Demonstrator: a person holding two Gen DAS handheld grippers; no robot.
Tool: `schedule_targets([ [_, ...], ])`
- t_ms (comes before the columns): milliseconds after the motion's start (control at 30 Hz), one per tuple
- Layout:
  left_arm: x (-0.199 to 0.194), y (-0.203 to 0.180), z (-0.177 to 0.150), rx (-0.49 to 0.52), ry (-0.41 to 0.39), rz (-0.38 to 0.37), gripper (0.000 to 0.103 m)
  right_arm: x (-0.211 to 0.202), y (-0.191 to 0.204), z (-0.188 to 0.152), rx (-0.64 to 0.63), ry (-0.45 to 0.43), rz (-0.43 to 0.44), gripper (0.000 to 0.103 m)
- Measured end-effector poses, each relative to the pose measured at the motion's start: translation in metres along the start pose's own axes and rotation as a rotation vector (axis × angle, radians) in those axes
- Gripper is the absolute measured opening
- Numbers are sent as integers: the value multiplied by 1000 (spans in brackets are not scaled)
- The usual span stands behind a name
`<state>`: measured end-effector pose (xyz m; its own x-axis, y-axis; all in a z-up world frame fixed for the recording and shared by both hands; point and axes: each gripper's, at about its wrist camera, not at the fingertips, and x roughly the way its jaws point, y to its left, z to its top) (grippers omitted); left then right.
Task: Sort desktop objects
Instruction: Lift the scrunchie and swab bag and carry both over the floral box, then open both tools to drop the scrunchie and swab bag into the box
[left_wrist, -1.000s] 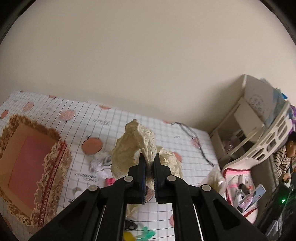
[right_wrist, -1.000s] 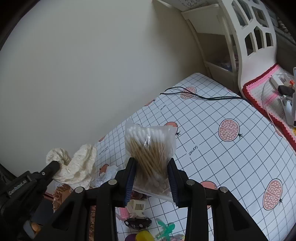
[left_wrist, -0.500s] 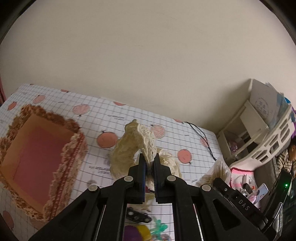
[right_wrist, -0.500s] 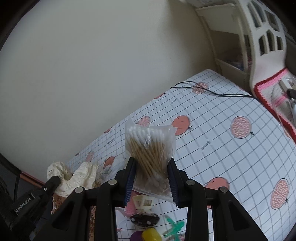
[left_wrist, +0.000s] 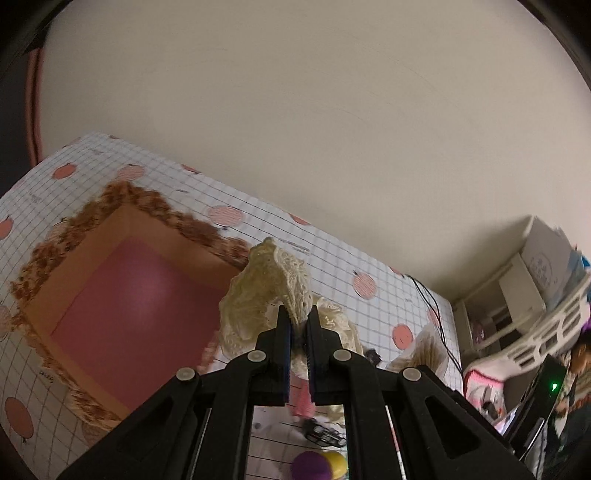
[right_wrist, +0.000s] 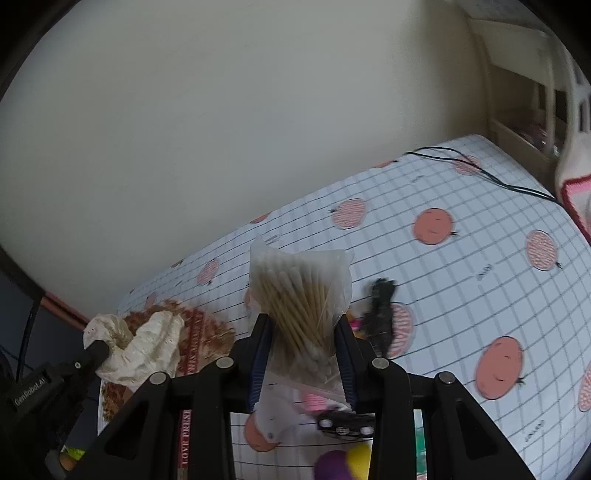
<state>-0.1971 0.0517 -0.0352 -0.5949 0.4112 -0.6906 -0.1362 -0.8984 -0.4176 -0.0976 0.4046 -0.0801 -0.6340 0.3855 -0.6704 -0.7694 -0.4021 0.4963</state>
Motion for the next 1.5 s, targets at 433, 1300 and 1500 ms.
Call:
schedule_targets([
  [433, -35, 91, 21, -186, -93, 90, 7, 20, 81, -25, -127, 37, 88, 37],
  [1300, -55, 155, 25, -312, -140, 155, 7, 36, 170, -63, -301, 109, 237, 37],
  [1500, -46, 159, 23, -324, -112, 169, 7, 37, 172, -66, -299, 124, 228, 37],
])
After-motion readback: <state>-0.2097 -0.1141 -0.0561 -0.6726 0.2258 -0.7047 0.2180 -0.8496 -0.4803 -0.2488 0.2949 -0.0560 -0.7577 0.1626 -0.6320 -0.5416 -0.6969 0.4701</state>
